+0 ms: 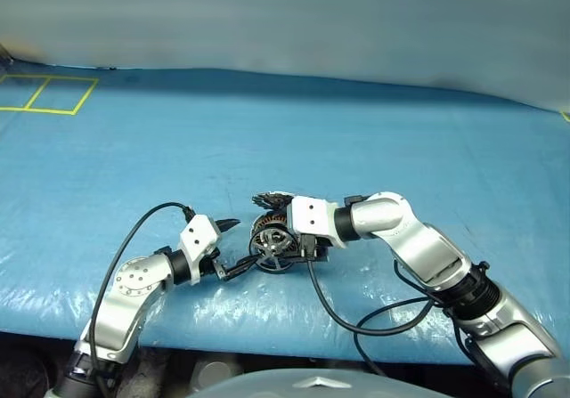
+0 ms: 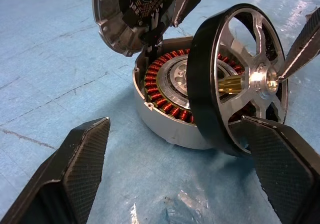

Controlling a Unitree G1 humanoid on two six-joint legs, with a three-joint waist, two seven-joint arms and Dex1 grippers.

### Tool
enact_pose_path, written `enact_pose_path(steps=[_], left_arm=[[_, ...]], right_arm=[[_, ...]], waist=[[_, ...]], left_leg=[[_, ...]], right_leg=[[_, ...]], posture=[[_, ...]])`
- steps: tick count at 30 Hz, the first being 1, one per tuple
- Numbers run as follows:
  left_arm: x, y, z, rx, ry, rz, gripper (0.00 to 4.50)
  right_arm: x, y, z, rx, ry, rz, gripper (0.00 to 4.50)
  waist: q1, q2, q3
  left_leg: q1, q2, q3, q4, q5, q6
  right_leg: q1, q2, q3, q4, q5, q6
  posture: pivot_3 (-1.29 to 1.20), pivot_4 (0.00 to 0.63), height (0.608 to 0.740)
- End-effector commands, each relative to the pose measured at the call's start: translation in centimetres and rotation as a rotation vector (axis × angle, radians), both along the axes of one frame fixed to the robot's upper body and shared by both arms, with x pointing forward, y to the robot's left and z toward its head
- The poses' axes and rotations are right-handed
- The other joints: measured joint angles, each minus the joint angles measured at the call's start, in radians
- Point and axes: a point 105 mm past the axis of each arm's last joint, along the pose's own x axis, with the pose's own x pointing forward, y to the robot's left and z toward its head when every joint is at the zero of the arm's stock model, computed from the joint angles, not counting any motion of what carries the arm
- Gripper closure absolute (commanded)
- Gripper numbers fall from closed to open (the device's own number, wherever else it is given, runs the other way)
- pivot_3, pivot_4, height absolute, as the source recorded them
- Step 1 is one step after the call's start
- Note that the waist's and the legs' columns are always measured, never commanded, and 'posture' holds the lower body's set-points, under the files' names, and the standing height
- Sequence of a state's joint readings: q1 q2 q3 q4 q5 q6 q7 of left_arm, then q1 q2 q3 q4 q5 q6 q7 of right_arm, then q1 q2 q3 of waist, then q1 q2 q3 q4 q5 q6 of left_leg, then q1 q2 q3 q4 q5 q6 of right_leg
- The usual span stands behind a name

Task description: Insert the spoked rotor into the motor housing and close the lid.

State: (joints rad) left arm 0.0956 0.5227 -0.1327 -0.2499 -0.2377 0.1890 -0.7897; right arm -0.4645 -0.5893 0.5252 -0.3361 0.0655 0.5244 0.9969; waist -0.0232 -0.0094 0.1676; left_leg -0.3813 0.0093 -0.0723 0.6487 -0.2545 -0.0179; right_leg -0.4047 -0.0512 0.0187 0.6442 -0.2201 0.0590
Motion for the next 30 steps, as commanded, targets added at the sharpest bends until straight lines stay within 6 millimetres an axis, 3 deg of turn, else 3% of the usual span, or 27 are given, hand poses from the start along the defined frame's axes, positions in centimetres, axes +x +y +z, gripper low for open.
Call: enact_pose_path(steps=[1, 11, 16, 23, 30], left_arm=[[0.1, -0.4, 0.5, -0.005, -0.031, -0.022, 0.0], [0.3, -0.6, 0.4, -0.002, -0.034, -0.026, 0.0], [0.3, -0.8, 0.4, -0.003, -0.036, -0.032, 0.0], [0.4, -0.9, 0.3, 0.0, -0.039, -0.034, 0.0], [0.3, -0.8, 0.1, 0.006, -0.038, -0.033, 0.0]], right_arm=[[0.4, 0.4, 1.5, 0.033, -0.098, 0.006, 0.53], [0.5, 0.1, 2.2, 0.068, -0.09, -0.002, 0.53], [-0.1, -0.2, 1.9, 0.062, -0.03, 0.012, 2.09], [1.0, -0.4, 1.4, 0.057, -0.052, -0.047, 4.34], [0.8, -0.6, 0.6, 0.035, -0.045, -0.052, 4.47]], waist=[[0.0, 0.0, 0.0], [0.001, 0.0, 0.0], [0.002, 0.0, 0.0], [0.002, 0.0, 0.0], [0.002, 0.0, 0.0]], left_leg=[[0.0, 0.0, 0.0, 0.0, 0.0, 0.0], [0.0, 0.0, 0.0, 0.0, 0.0, 0.0], [0.0, 0.0, 0.0, 0.0, 0.0, 0.0], [0.0, 0.0, 0.0, 0.0, 0.0, 0.0], [0.0, 0.0, 0.0, 0.0, 0.0, 0.0]], right_leg=[[0.0, 0.0, 0.0, 0.0, 0.0, 0.0], [0.0, 0.0, 0.0, 0.0, 0.0, 0.0], [0.0, 0.0, 0.0, 0.0, 0.0, 0.0], [0.001, 0.0, 0.0, 0.0, 0.0, 0.001], [0.001, 0.0, 0.0, 0.0, 0.0, 0.001]], posture=[[0.0, 0.15, 0.74], [0.0, 0.15, 0.74], [0.0, 0.15, 0.74], [0.0, 0.15, 0.74], [0.0, 0.15, 0.74]])
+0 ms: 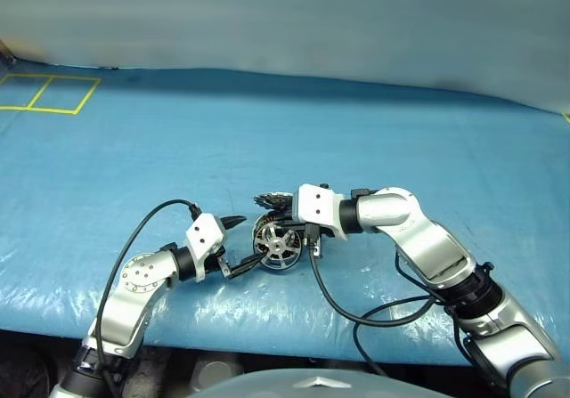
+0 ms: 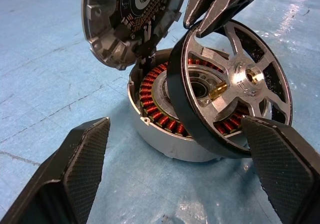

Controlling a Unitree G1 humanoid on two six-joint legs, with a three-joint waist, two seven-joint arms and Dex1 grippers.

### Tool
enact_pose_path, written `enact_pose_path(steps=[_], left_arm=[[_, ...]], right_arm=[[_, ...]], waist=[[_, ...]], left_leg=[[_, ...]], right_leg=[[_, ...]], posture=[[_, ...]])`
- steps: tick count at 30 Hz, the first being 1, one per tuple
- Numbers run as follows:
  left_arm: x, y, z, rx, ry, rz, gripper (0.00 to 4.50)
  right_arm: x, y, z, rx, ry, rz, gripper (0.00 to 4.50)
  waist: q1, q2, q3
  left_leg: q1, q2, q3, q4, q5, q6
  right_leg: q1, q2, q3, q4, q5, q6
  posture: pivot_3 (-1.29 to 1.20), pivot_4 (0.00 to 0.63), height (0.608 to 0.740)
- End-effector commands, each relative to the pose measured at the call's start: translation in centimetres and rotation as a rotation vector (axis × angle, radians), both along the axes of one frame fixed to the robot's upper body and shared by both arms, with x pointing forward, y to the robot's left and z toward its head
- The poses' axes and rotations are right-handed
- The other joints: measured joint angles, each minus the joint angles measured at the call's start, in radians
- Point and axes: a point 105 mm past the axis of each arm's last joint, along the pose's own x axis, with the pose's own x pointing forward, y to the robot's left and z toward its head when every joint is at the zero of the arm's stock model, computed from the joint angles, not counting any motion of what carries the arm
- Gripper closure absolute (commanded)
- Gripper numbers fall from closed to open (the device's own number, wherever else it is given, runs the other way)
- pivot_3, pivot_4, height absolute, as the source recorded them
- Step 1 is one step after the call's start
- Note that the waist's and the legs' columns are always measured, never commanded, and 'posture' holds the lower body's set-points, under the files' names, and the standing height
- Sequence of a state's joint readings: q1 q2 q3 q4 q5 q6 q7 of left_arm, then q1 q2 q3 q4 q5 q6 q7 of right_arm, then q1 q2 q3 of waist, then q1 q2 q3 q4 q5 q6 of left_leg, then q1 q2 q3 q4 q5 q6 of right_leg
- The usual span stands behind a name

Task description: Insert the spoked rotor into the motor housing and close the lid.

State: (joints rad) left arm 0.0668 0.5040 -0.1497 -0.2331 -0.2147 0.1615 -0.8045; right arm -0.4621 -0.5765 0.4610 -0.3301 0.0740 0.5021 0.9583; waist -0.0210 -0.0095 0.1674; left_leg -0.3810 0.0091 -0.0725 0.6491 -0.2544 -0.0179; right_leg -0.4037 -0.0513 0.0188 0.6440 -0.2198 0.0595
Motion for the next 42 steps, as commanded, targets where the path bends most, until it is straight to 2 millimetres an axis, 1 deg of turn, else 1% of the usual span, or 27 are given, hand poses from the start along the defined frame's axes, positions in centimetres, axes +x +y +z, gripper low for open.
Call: enact_pose_path(steps=[1, 6, 14, 20, 24, 28, 30, 31, 34, 36, 38, 40, 42], left_arm=[[0.0, -0.1, -0.2, 0.007, -0.005, 0.0, 0.0], [0.1, 0.0, -0.3, 0.009, -0.006, 0.004, 0.0], [0.2, 0.1, -0.3, -0.002, -0.008, 0.004, 0.0], [0.2, 0.1, -0.4, -0.002, -0.006, 0.006, 0.0], [0.2, 0.2, -0.4, 0.003, -0.006, 0.006, 0.0], [0.2, 0.1, -0.3, 0.003, -0.007, 0.005, 0.0], [0.2, 0.1, -0.2, 0.0, -0.008, 0.007, 0.0], [0.2, 0.1, -0.2, -0.001, -0.009, 0.008, 0.0], [0.1, 0.1, -0.1, -0.007, -0.005, 0.011, 0.0], [0.0, 0.1, -0.1, -0.001, -0.002, 0.011, 0.0], [0.0, 0.1, -0.1, 0.001, 0.0, 0.009, 0.0], [0.0, 0.0, -0.1, 0.001, 0.001, 0.007, 0.0], [0.0, -0.1, -0.1, 0.005, 0.001, 0.004, 0.0]], right_arm=[[-0.4, -0.2, -0.8, -0.029, 0.012, 0.01, 4.47], [-0.4, -0.1, -0.3, 0.008, 0.023, 0.001, 4.47], [0.0, -0.2, 2.3, 0.152, 0.097, -0.04, 4.47], [-0.5, -0.4, 2.8, 0.203, 0.177, -0.037, 4.47], [-0.1, -0.6, 2.5, 0.18, 0.154, -0.062, 4.47], [-0.7, -0.5, 3.1, 0.189, 0.145, -0.029, 4.47], [-1.4, -0.3, 3.5, 0.189, 0.119, 0.012, 4.47], [-2.2, -0.2, 3.6, 0.176, 0.104, 0.045, 4.47], [-4.9, 0.4, 2.9, 0.103, 0.122, 0.154, 4.47], [-6.0, 0.6, 1.6, 0.018, 0.116, 0.208, 4.47], [-6.0, 0.8, 0.5, -0.029, 0.098, 0.213, 4.47], [-5.6, 1.3, 0.3, 0.019, 0.154, 0.195, 4.47], [-4.2, 1.5, -0.2, 0.017, 0.127, 0.137, 4.47]], waist=[[0.0, 0.0, 0.0], [0.0, 0.0, 0.0], [0.0, 0.0, 0.0], [0.0, 0.0, 0.0], [-0.001, 0.0, 0.0], [-0.001, 0.0, 0.0], [0.0, 0.0, 0.0], [0.0, 0.0, 0.0], [0.0, 0.0, 0.0], [0.0, 0.0, 0.0], [-0.001, 0.0, 0.0], [-0.002, 0.0, 0.0], [-0.003, 0.0, 0.0]], left_leg=[[0.0, 0.0, 0.0, 0.0, 0.0, 0.0], [0.0, 0.0, 0.0, 0.0, 0.0, 0.0], [0.0, 0.0, 0.0, 0.0, 0.0, 0.0], [0.0, 0.0, 0.0, 0.0, 0.0, 0.0], [0.0, 0.0, 0.0, 0.0, 0.0, 0.0], [0.0, 0.0, 0.0, 0.0, 0.0, 0.0], [0.0, 0.0, 0.0, 0.0, 0.0, 0.0], [0.0, 0.0, 0.0, 0.0, 0.0, 0.0], [0.0, 0.0, 0.0, 0.0, 0.0, 0.0], [0.0, 0.0, -0.001, -0.001, 0.0, 0.0], [0.0, 0.0, -0.001, 0.0, 0.0, 0.0], [0.0, 0.0, 0.0, 0.001, 0.0, 0.0], [0.0, 0.0, 0.0, 0.002, 0.0, 0.0]], right_leg=[[0.0, 0.0, 0.0, 0.0, 0.0, 0.0], [0.0, 0.0, 0.0, 0.0, 0.0, 0.0], [0.001, 0.0, 0.0, 0.0, 0.0, 0.0], [0.0, 0.0, 0.0, 0.0, 0.0, 0.0], [0.0, 0.0, 0.0, 0.0, 0.0, 0.0], [0.0, 0.0, 0.0, 0.0, 0.0, 0.0], [0.0, 0.0, 0.0, 0.0, 0.0, 0.0], [0.0, 0.0, 0.0, 0.0, 0.0, 0.0], [0.0, 0.0, 0.0, 0.0, 0.0, 0.001], [0.0, 0.0, 0.0, 0.0, -0.001, 0.001], [0.0, 0.0, 0.0, 0.0, -0.001, 0.001], [0.0, 0.0, 0.0, 0.0, -0.003, -0.003], [0.001, 0.0, 0.0, 0.0, -0.003, -0.003]], posture=[[0.0, 0.15, 0.74], [0.0, 0.15, 0.74], [0.0, 0.15, 0.74], [0.0, 0.15, 0.74], [0.0, 0.15, 0.74], [0.0, 0.15, 0.74], [0.0, 0.15, 0.74], [0.0, 0.15, 0.74], [0.0, 0.15, 0.74], [0.0, 0.15, 0.74], [0.0, 0.15, 0.74], [0.0, 0.15, 0.74], [0.0, 0.15, 0.74]])
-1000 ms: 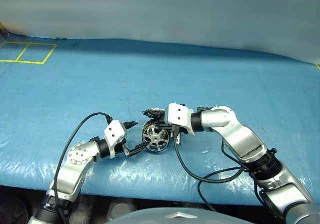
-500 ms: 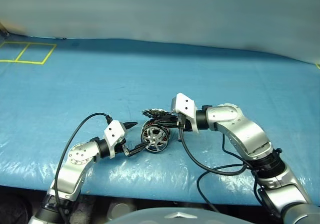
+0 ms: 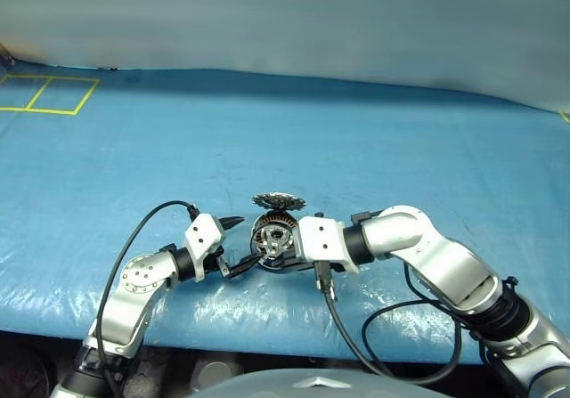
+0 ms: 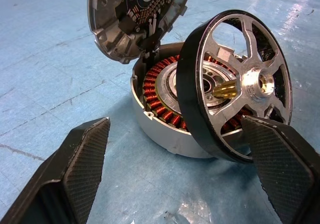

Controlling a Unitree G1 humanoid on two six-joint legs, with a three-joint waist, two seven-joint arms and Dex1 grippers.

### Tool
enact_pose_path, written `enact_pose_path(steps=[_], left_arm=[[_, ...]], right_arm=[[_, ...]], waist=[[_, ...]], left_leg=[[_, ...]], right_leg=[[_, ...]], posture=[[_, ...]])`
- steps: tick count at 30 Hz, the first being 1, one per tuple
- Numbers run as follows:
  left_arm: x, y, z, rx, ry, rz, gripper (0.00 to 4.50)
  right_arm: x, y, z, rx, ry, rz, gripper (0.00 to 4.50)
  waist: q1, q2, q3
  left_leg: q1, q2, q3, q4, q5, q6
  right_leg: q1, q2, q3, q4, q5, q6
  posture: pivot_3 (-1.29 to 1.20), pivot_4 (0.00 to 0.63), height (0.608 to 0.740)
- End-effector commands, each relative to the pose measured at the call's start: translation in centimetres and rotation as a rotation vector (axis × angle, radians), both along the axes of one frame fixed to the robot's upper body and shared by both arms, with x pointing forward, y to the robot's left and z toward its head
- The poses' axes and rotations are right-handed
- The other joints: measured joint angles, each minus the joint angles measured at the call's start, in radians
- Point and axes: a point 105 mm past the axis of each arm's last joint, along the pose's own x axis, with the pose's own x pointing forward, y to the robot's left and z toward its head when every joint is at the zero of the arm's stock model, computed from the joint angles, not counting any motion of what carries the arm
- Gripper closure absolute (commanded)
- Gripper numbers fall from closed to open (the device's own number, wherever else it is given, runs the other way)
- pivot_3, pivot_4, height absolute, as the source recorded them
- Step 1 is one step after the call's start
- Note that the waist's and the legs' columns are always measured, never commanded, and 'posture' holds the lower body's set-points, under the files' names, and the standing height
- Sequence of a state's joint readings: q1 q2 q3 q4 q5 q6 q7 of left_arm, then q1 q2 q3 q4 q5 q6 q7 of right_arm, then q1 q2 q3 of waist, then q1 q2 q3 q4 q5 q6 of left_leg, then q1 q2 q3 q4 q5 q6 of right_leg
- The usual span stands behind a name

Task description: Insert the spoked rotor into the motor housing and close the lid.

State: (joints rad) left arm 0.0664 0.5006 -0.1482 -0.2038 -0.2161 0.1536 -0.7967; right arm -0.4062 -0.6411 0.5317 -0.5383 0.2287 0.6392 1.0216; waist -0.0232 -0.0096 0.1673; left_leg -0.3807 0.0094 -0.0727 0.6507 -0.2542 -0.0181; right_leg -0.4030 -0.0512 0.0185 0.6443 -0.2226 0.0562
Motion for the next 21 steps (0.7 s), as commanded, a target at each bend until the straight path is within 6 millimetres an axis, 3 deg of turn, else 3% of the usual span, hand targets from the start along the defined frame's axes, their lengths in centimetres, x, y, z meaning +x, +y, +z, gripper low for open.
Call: enact_pose_path(steps=[1, 12, 16, 19, 21], left_arm=[[-0.2, -0.4, 0.4, 0.01, -0.014, -0.018, 0.0], [-0.5, -0.3, -0.1, 0.013, 0.001, -0.002, 0.0], [-0.4, -0.2, -0.2, 0.011, -0.001, 0.001, 0.0], [-0.2, 0.1, -0.5, 0.015, 0.0, 0.004, 0.0], [-0.1, 0.1, -0.6, 0.015, -0.003, 0.001, 0.0]], right_arm=[[2.2, 0.1, -0.1, -0.009, -0.094, -0.066, 4.47], [3.7, -1.2, -0.8, -0.08, -0.177, -0.1, 4.47], [3.4, -0.8, 0.1, -0.02, -0.146, -0.086, 4.47], [3.3, -0.5, 1.1, 0.036, -0.122, -0.088, 3.93], [3.7, -0.7, 1.1, 0.035, -0.128, -0.119, 3.27]], waist=[[0.0, 0.0, 0.0], [0.001, 0.0, 0.0], [0.001, 0.0, 0.0], [0.002, 0.0, 0.0], [0.002, 0.0, 0.0]], left_leg=[[0.0, 0.0, 0.0, 0.0, 0.0, 0.0], [0.0, 0.0, 0.0, -0.002, 0.0, 0.0], [0.0, 0.0, 0.0, 0.0, 0.0, 0.0], [0.0, 0.0, 0.0, 0.0, 0.0, 0.0], [0.0, 0.0, -0.001, 0.0, 0.0, 0.0]], right_leg=[[0.0, 0.0, 0.0, 0.0, 0.0, 0.0], [0.0, 0.0, 0.0, -0.001, 0.003, 0.004], [0.0, 0.0, 0.0, 0.0, 0.0, 0.0], [0.001, 0.0, 0.0, 0.0, 0.0, 0.0], [0.001, 0.0, 0.0, 0.0, 0.001, 0.0]], posture=[[0.0, 0.15, 0.74], [0.0, 0.15, 0.74], [0.0, 0.15, 0.74], [0.0, 0.15, 0.74], [0.0, 0.15, 0.74]])
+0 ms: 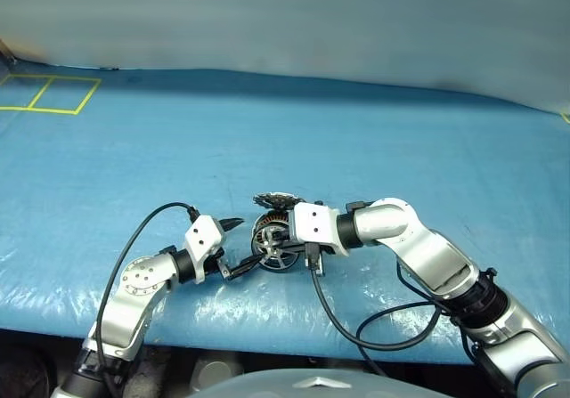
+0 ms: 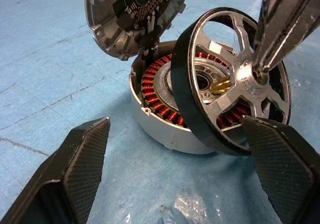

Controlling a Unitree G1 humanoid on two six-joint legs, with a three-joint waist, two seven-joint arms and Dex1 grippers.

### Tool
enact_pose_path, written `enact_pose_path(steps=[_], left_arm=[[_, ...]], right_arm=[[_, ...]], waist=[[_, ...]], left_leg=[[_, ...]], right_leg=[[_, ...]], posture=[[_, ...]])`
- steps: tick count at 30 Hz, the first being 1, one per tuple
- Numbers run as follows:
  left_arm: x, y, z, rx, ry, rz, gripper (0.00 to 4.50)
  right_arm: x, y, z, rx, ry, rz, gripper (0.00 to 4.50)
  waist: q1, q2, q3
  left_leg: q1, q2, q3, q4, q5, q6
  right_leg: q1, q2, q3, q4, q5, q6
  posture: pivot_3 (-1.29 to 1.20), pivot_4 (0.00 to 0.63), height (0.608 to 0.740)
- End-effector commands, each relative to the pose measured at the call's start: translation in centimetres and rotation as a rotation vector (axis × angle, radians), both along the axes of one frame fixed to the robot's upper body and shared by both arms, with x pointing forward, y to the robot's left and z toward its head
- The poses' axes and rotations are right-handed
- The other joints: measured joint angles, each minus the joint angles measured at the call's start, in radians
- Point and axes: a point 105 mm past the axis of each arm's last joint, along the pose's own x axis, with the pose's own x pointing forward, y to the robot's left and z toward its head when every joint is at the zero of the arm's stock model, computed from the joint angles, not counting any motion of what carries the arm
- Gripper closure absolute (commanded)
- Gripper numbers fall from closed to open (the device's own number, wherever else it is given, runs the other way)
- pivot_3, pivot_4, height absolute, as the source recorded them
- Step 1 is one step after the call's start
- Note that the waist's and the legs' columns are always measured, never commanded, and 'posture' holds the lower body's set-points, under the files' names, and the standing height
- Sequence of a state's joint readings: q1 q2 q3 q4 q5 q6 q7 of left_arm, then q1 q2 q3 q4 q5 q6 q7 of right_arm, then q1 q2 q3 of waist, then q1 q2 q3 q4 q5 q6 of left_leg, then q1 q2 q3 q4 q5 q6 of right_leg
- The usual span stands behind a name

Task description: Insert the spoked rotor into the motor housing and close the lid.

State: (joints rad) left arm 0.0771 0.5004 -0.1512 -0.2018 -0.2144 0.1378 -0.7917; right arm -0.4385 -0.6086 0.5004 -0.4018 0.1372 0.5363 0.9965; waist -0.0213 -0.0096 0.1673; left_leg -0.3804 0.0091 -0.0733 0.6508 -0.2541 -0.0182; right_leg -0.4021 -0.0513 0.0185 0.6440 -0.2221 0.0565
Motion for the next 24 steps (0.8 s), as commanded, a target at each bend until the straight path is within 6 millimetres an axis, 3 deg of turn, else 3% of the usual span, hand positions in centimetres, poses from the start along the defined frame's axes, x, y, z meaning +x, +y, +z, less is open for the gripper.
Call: enact_pose_path(steps=[1, 3, 12, 24], left_arm=[[0.1, 0.1, -0.5, 0.017, -0.001, -0.003, 0.0], [0.2, 0.0, -0.6, 0.016, -0.002, -0.005, 0.0], [0.3, -0.1, -0.9, 0.015, -0.001, -0.007, 0.0], [0.2, -0.1, -1.2, 0.026, 0.004, -0.006, 0.0]], right_arm=[[0.6, -0.1, 1.2, 0.039, -0.025, -0.039, 2.9], [0.2, -0.1, 1.1, 0.037, 0.008, -0.029, 2.24], [-0.2, -0.1, -0.4, -0.027, 0.018, -0.022, 2.24], [1.3, -1.3, -2.1, -0.147, -0.034, -0.098, 2.24]], waist=[[0.0, 0.0, 0.0], [0.0, 0.0, 0.0], [0.002, 0.0, 0.0], [0.001, 0.0, -0.001]], left_leg=[[0.0, 0.0, 0.0, 0.0, 0.0, 0.0], [0.0, 0.0, 0.0, 0.0, 0.0, 0.0], [0.001, 0.0, 0.0, 0.0, 0.0, 0.0], [0.004, 0.0, 0.0, 0.001, 0.001, 0.0]], right_leg=[[0.0, 0.0, 0.0, 0.0, 0.0, 0.0], [0.0, 0.0, 0.0, 0.0, 0.0, 0.0], [0.001, 0.0, 0.0, 0.0, 0.0, 0.0], [0.004, 0.0, 0.0, 0.0, 0.0, 0.0]], posture=[[0.0, 0.15, 0.74], [0.0, 0.15, 0.74], [0.0, 0.15, 0.74], [0.0, 0.15, 0.74]])
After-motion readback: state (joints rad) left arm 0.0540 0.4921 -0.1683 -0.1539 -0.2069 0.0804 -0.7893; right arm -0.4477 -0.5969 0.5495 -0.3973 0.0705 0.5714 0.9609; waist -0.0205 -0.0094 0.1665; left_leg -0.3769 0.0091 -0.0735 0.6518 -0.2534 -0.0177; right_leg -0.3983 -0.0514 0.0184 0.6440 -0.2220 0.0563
